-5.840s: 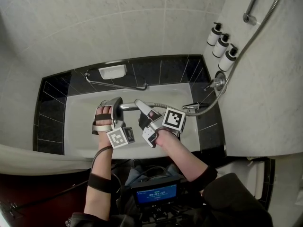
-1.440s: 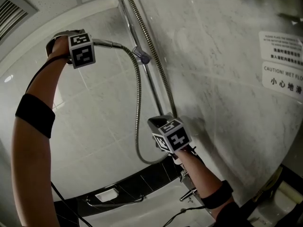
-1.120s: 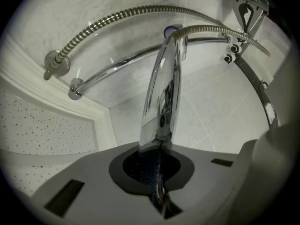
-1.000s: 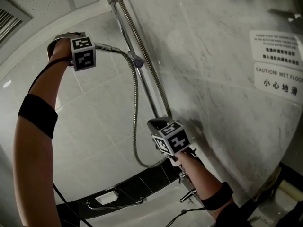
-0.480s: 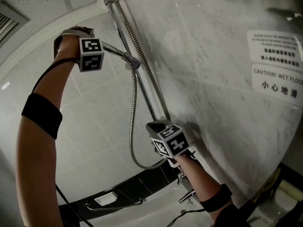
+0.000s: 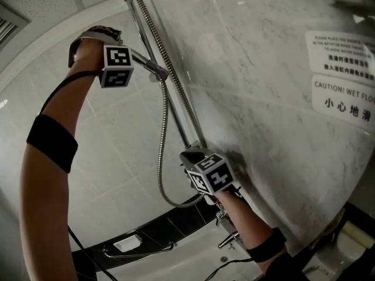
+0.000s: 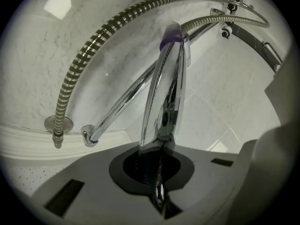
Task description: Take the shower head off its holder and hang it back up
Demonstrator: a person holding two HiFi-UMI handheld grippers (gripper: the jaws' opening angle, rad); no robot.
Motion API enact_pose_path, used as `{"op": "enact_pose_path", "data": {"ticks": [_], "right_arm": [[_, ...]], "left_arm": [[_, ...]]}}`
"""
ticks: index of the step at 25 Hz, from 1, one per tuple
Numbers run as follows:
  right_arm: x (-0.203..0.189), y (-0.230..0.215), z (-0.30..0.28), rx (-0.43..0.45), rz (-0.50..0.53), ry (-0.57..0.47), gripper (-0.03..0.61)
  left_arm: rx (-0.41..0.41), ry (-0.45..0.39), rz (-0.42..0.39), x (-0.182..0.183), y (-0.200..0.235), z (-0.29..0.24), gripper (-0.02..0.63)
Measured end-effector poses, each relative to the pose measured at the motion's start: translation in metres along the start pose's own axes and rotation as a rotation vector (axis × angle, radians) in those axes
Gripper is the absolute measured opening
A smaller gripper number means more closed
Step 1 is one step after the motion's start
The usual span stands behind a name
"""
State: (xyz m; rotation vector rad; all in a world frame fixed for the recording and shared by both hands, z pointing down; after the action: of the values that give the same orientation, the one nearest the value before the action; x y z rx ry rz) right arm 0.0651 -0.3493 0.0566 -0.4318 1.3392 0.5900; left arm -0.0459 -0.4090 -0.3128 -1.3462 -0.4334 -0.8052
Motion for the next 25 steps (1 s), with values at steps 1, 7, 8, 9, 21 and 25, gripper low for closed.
{"op": "enact_pose_path", "data": {"ticks": [1, 7, 8, 9, 21, 25], "right_arm": [[-0.001, 0.001, 0.0, 0.002, -0.002, 0.001, 0.015], [-0.008, 0.003, 0.002, 0.005, -0.018, 0.009, 0.015], [-0.009, 0.003, 0.003, 0.004, -0.019, 0.01, 0.015], [-0.009, 0.003, 0.005, 0.002, -0.021, 0.011, 0.015], [-0.029, 0.018, 0.031, -0.037, -0.043, 0.041, 0.017], [-0.037, 0.026, 0.043, -0.048, -0.046, 0.049, 0.017]], "left_arm": [[0.003, 0.0, -0.002, 0.0, 0.0, 0.0, 0.005], [0.036, -0.024, 0.039, -0.002, -0.001, 0.004, 0.03], [0.042, -0.033, 0.057, -0.002, 0.0, 0.006, 0.055], [0.045, -0.04, 0.072, -0.002, 0.0, 0.01, 0.086], [0.099, -0.096, 0.128, -0.015, -0.018, 0.07, 0.187], [0.108, -0.135, 0.237, -0.028, -0.03, 0.095, 0.186]]}}
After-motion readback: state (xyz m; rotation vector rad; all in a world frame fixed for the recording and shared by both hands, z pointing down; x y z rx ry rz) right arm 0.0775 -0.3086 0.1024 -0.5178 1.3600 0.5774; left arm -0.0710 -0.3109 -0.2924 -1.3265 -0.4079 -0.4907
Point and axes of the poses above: the fingertips, and each gripper's own axes: z backward along the fingers, y to its left, x out of its top, the point moved 7 cm from there along z, backward along the fingers, and after that the axes turned 11 degrees about -y, right-handed, at the moved point
